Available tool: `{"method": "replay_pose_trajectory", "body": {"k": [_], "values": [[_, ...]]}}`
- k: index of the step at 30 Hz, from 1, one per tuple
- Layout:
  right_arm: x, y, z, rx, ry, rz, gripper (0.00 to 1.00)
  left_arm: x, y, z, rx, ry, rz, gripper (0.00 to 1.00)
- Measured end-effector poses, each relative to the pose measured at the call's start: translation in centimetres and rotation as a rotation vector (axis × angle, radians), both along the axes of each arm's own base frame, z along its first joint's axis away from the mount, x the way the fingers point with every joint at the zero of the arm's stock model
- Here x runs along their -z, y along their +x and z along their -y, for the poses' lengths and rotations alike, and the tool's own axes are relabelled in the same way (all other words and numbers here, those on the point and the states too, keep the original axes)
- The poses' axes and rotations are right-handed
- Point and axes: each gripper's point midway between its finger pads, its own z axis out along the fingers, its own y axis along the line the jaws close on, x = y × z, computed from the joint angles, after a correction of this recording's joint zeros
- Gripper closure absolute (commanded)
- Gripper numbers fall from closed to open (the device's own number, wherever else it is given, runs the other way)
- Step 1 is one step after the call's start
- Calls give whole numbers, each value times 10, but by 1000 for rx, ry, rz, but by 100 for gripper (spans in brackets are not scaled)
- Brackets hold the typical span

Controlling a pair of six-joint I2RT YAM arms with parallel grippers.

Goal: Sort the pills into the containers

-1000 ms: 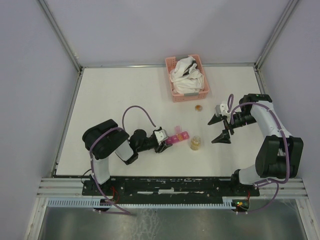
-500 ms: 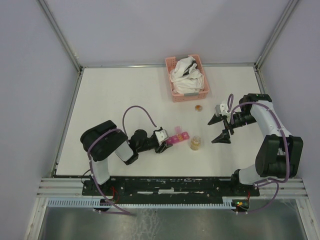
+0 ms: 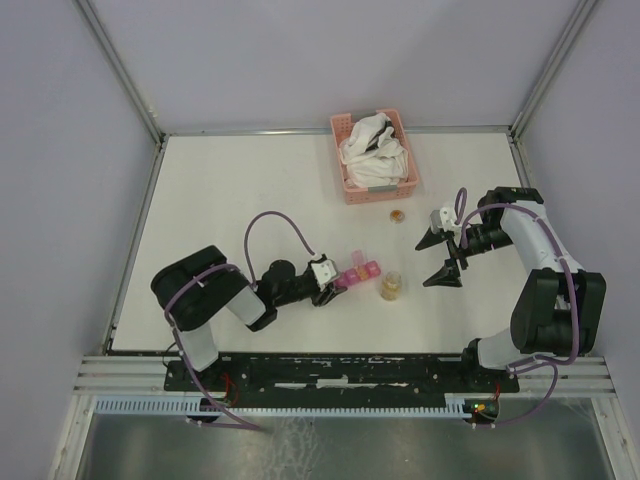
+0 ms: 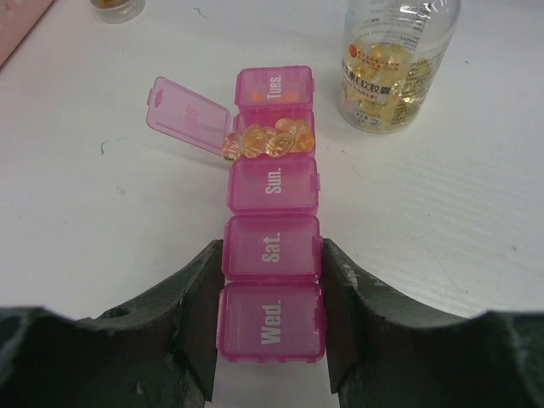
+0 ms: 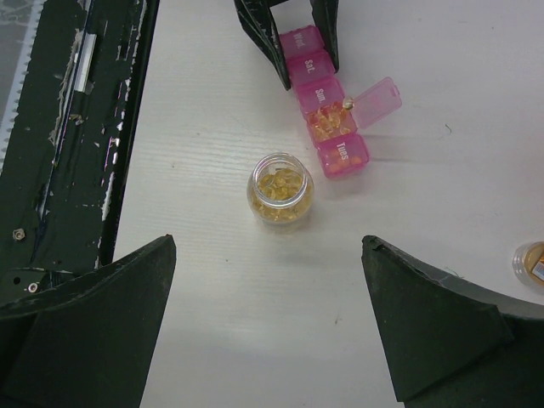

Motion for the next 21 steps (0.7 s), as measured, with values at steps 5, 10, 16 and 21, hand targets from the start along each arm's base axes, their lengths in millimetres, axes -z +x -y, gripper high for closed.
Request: {"method": "replay_pose_trajectory", "body": {"k": [5, 10, 16, 21], "values": [[0, 0, 0, -1, 0, 1, 1, -12, 2, 1, -15, -19, 24, 81], [1, 0, 0, -1, 0, -3, 1, -28, 5, 0, -33, -35, 47, 80], [1, 0, 0, -1, 1, -5, 1, -41, 4, 4, -52, -27, 52, 81], [1, 0, 0, -1, 1, -5, 1, -52, 11, 10, -81, -23, 43, 80]]}}
